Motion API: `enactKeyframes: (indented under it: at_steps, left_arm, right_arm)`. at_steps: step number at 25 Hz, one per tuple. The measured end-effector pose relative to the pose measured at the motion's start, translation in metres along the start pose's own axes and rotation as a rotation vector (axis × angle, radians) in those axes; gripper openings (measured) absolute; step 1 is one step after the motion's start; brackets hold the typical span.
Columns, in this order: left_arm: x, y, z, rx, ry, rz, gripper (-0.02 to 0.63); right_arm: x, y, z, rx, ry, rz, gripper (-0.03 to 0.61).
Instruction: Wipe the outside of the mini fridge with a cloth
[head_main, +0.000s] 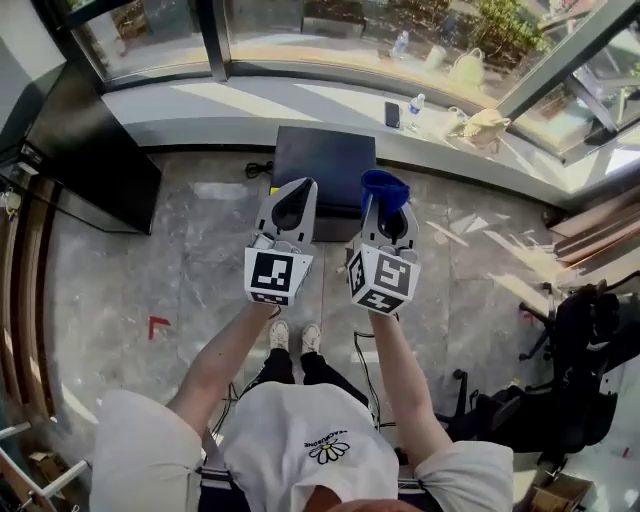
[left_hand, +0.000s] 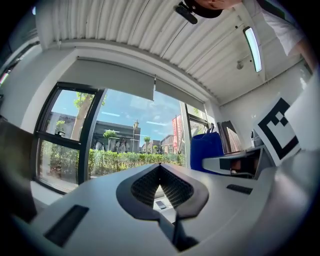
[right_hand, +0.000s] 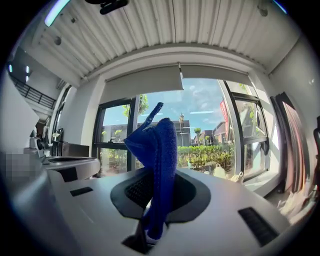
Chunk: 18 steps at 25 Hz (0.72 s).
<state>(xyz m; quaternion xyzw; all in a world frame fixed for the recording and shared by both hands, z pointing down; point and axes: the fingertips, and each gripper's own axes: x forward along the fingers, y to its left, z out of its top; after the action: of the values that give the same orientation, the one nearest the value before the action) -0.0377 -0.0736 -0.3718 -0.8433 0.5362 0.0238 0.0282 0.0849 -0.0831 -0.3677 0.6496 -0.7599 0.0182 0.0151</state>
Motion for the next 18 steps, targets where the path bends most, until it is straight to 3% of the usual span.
enactKeyframes:
  at_steps: [5,18]
  left_arm:
    - [-0.022,0.009,0.028,-0.026,-0.026,0.038,0.005]
    - [-0.041,-0.003,0.031,-0.016,-0.015,0.019,0.005]
  right_arm:
    - [-0.017,0.006,0.037,-0.019,-0.032,-0.003,0.072]
    - [-0.037,0.028,0.048,0.030,-0.056,0.022,0.072]
